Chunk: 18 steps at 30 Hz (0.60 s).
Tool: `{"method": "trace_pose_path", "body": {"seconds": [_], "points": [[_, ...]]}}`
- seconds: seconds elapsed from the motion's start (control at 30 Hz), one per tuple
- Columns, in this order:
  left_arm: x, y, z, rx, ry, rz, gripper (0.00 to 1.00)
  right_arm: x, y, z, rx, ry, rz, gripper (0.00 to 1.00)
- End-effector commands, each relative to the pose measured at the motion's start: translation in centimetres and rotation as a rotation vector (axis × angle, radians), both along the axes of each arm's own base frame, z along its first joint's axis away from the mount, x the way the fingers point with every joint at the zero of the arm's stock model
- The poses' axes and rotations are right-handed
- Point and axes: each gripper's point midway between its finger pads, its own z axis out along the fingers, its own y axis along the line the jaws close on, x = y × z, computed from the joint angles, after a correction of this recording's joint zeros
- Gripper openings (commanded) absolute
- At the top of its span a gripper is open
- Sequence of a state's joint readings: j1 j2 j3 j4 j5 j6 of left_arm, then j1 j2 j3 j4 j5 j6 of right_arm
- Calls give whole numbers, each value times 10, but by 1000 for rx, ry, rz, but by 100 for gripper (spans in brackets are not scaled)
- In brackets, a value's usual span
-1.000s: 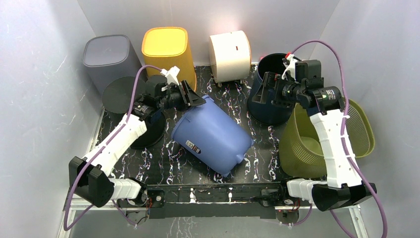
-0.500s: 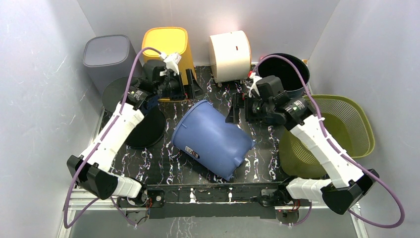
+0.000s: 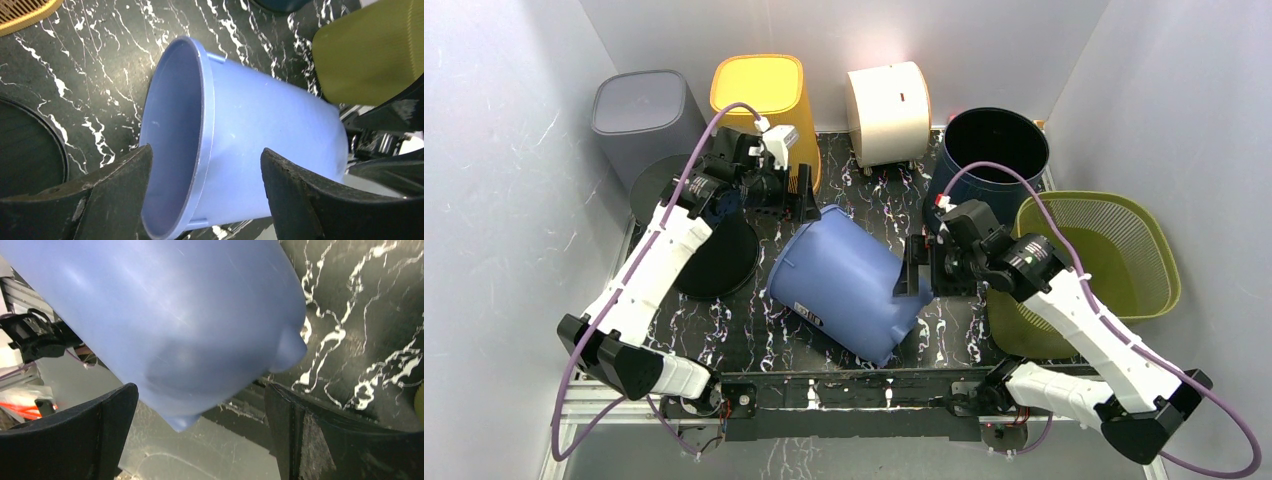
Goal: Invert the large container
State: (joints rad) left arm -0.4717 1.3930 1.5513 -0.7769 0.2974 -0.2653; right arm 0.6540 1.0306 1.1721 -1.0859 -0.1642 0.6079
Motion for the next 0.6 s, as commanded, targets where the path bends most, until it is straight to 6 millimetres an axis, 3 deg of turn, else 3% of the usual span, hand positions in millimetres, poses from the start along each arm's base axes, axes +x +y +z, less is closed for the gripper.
{"method": "trace_pose_path", "body": {"seconds": [0.0, 0.3, 0.4, 0.57], "points": [[-23, 10, -2, 60, 18, -56, 72, -27, -7, -2, 26, 73, -3, 98], [-39, 22, -22, 107, 56, -40, 47, -73, 7, -13, 152, 235, 156, 98], [-38, 24, -25, 119, 59, -27, 36, -89, 13, -19, 214, 292, 216, 98], [-39, 24, -42, 129, 98, -22, 12, -98, 12, -35, 223, 334, 225, 98]]}}
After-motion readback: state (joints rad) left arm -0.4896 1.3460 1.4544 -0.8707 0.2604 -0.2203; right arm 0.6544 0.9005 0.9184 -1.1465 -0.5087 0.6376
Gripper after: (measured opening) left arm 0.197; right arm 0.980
